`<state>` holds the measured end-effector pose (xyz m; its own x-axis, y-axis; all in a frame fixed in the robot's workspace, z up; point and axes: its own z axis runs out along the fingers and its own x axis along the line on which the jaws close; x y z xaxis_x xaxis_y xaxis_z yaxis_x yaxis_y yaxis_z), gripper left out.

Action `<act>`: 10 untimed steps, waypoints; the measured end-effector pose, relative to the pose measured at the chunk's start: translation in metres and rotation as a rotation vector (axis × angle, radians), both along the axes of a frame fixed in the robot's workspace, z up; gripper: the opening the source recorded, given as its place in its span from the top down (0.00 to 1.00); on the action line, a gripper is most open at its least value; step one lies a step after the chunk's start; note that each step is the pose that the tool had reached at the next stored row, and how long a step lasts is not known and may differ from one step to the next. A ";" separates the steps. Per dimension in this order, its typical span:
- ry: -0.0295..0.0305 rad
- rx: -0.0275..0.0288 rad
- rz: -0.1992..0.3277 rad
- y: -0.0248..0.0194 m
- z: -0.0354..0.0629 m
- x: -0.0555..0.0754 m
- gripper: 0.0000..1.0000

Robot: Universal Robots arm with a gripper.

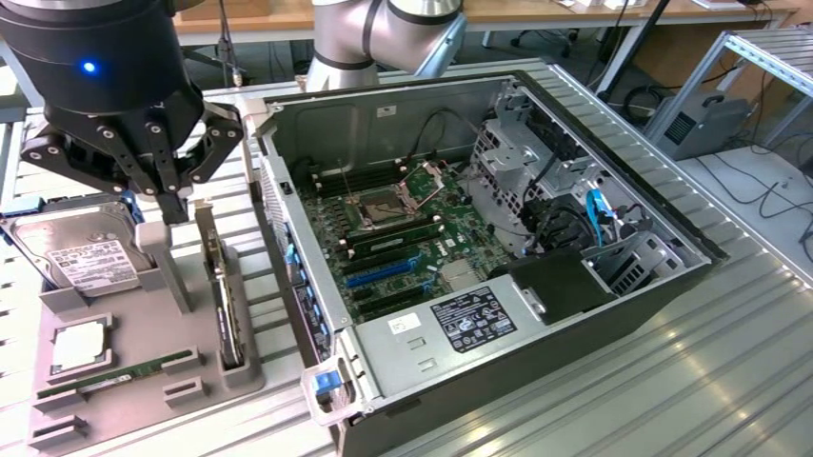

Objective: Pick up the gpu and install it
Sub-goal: 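Reach for the gpu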

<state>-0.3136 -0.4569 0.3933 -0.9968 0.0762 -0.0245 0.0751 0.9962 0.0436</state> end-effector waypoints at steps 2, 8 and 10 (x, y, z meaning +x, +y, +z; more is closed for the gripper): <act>-0.0001 0.0001 0.000 -0.0006 -0.0001 0.000 0.89; -0.0001 0.0001 0.000 -0.0028 -0.0001 0.000 0.89; -0.0001 0.0000 0.000 -0.0038 0.0000 0.000 0.89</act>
